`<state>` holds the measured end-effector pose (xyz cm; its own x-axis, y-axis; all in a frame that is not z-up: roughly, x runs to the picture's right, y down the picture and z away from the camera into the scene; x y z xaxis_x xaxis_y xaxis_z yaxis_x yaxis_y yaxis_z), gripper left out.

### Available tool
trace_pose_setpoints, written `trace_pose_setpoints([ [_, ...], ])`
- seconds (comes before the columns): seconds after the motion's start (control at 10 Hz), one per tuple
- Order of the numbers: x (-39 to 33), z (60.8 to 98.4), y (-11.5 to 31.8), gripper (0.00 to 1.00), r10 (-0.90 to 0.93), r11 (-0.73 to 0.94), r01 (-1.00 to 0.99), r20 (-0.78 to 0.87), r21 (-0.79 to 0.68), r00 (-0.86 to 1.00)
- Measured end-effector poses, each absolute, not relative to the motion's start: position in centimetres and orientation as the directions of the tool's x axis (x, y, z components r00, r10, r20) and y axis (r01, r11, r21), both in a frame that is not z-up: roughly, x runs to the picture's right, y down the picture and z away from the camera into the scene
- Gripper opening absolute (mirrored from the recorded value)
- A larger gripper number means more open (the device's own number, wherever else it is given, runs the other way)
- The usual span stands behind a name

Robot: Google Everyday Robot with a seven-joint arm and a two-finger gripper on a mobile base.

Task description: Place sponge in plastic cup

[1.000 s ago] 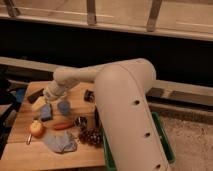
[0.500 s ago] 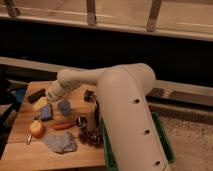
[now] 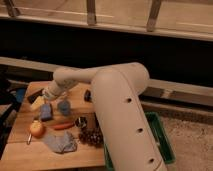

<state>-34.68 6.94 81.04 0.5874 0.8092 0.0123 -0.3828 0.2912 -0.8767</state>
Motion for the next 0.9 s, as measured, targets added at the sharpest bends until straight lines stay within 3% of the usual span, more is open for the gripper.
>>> trace_pose_setpoints([
  [0.6, -33.5, 79.5, 6.5, 0.74, 0.799, 0.396, -0.488, 0.031, -0.778, 0.600],
  [0.9, -32.7, 80.8, 6.8, 0.74, 0.812, 0.364, -0.491, 0.011, -0.792, 0.584],
])
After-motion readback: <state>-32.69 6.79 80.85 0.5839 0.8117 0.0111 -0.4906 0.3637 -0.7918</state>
